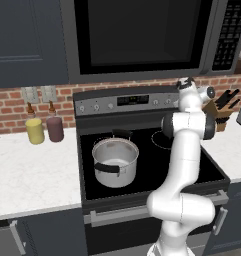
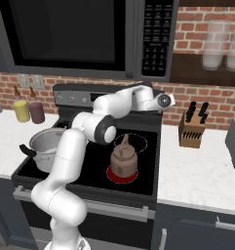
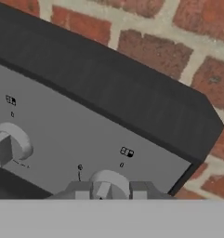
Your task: Pick the kettle from the counter and place it on a stove burner. Then turn the burner on.
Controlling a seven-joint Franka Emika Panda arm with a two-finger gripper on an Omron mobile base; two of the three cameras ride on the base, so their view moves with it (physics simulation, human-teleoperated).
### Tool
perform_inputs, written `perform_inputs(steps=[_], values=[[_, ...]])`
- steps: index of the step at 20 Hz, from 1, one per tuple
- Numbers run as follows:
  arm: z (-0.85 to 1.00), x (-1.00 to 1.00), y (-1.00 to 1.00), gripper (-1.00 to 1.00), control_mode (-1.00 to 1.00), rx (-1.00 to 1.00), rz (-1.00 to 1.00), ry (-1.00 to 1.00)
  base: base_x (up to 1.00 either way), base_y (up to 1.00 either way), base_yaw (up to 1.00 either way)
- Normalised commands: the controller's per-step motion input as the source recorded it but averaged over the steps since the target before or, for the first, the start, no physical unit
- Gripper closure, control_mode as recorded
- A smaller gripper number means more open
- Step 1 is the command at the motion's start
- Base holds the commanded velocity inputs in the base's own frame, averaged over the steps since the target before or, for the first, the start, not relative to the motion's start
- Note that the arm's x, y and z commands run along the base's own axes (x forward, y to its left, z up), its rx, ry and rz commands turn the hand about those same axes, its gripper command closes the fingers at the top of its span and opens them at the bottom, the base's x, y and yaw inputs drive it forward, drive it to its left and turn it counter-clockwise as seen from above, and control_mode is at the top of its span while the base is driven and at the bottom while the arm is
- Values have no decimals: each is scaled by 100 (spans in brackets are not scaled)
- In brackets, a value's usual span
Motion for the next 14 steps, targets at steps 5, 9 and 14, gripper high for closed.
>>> perform_inputs(steps=[5, 9, 14], values=[[0, 0, 5, 100, -100, -23, 28, -14, 0, 0, 0], [0, 0, 5, 100, -100, -21, 28, -11, 0, 0, 0], [0, 0, 3, 100, -100, -3, 5, 0, 0, 0, 0]])
